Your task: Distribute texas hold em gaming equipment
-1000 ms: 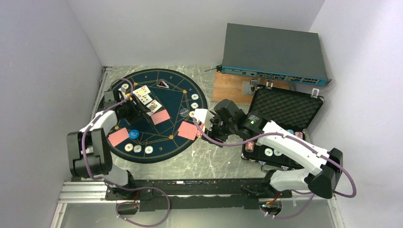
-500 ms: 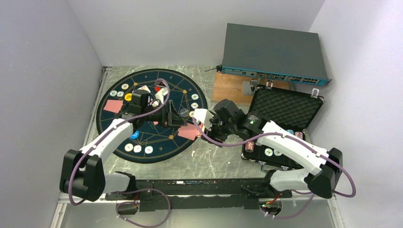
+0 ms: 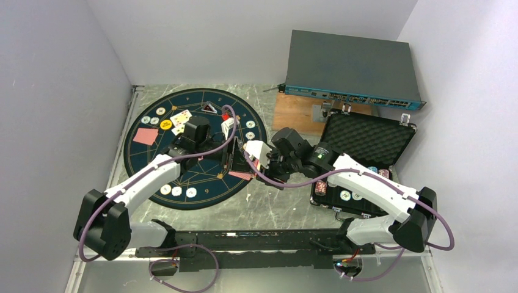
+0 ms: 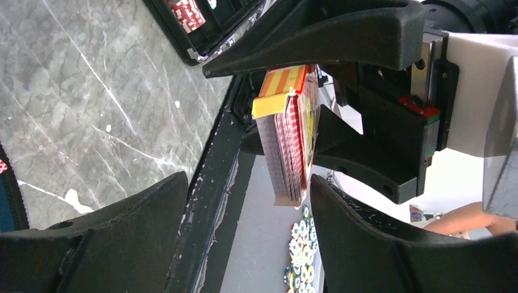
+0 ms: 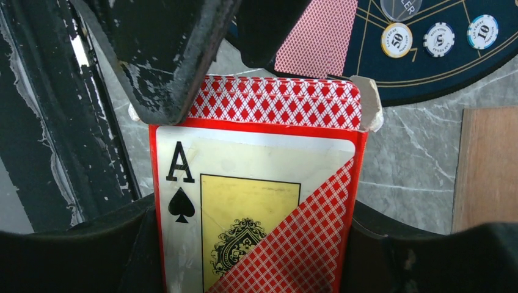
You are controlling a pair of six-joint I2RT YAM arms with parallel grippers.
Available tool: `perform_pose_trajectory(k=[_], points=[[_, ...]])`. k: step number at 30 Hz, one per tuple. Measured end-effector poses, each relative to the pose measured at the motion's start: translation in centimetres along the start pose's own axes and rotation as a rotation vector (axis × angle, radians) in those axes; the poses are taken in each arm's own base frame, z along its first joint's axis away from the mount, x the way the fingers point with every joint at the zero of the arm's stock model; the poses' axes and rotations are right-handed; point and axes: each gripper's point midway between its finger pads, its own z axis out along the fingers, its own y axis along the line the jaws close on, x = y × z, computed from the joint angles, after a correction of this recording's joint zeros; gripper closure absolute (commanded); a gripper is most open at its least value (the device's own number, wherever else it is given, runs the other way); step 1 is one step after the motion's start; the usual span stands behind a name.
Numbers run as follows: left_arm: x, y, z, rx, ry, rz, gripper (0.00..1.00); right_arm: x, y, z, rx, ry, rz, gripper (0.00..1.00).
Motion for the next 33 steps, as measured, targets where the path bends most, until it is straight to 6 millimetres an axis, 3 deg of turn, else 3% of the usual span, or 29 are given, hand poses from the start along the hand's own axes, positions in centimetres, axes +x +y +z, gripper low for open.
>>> perform_pose_trajectory(k=[6, 12, 16, 20, 23, 26, 29, 33], points=[[-1.0, -0.3, 0.2, -0.006, -0.012, 0.019, 0.32, -0.4, 0.1, -0.1, -0.006, -0.010, -0.004, 1.00], [-1.5, 0.3, -0.6, -0.033, -0.027, 0.003, 0.50, -0.2, 0.1, -0.2, -0.001, -0.001, -0.002, 1.00], [-2.2, 0.3, -2.4, -0.064, -0.095, 0.043, 0.42, -0.3, 0.0, -0.2, 0.001, -0.003, 0.000, 1.00], [-2.3, -0.4, -3.9, -0.089, -0.165, 0.116, 0.28, -0.4, 0.2, -0.3, -0.005, -0.008, -0.002, 1.00], [-2.5, -1.6, -3.8, -0.069, -0.176, 0.164, 0.22, -0.4, 0.2, -0.3, -0.007, -0.009, -0.002, 1.00], [-2.4, -1.4, -2.9, -0.067, -0.150, 0.152, 0.22, -0.5, 0.2, -0.2, -0.007, -0.011, -0.003, 1.00], [-2.4, -0.3, -1.5, -0.076, -0.114, 0.107, 0.27, -0.5, 0.2, -0.2, -0.010, -0.013, -0.003, 1.00], [-2.1, 0.6, -0.2, -0.071, -0.071, 0.041, 0.47, -0.2, 0.2, -0.1, -0.010, 0.002, 0.000, 1.00]])
